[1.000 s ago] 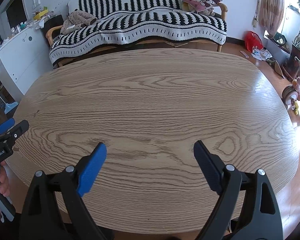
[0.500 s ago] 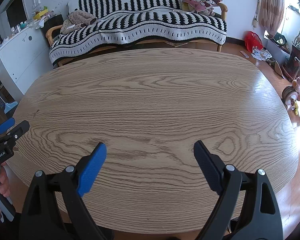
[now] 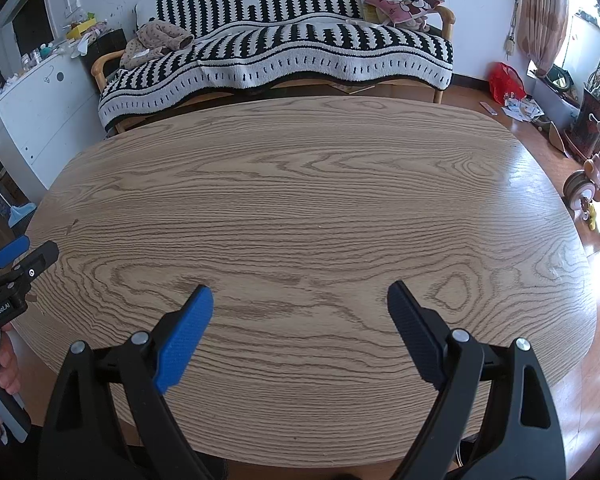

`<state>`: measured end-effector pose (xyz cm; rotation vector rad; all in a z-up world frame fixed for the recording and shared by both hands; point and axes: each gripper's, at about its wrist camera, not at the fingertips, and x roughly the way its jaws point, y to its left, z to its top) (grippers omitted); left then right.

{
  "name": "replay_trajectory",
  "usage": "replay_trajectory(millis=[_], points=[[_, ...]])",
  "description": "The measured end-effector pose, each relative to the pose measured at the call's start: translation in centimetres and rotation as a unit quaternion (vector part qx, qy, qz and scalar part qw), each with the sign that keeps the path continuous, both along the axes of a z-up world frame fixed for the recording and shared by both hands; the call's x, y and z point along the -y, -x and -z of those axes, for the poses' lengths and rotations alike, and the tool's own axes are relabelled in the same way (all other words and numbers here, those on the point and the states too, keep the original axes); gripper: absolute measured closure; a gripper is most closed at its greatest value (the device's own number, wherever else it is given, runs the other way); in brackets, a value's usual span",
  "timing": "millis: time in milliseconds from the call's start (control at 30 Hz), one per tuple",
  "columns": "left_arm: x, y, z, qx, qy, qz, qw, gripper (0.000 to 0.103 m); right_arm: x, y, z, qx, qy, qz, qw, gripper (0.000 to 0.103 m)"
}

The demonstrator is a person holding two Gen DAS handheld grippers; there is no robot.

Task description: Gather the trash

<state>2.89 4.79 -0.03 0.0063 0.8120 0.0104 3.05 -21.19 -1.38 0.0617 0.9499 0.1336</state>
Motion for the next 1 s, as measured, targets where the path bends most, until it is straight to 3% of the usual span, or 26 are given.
replay_trajectory(millis=[700, 833, 1000], points=[[0.1, -0.2, 0.1, -0.010, -0.006, -0.002, 0.9999, 0.011, 0.3, 0.1, 0.1, -0.001, 0.002, 0.000, 1.000, 0.017], [0.4, -0.2, 0.2, -0.012, -0.004, 0.008, 0.9999, 0.007, 0.7, 0.3, 0.1, -0.001, 0.001, 0.000, 1.000, 0.017], [0.6, -0.1, 0.5, -0.014, 0.020, 0.023, 0.9995, 0.007, 1.1, 0.4, 0.3, -0.002, 0.004, 0.000, 1.000, 0.017]])
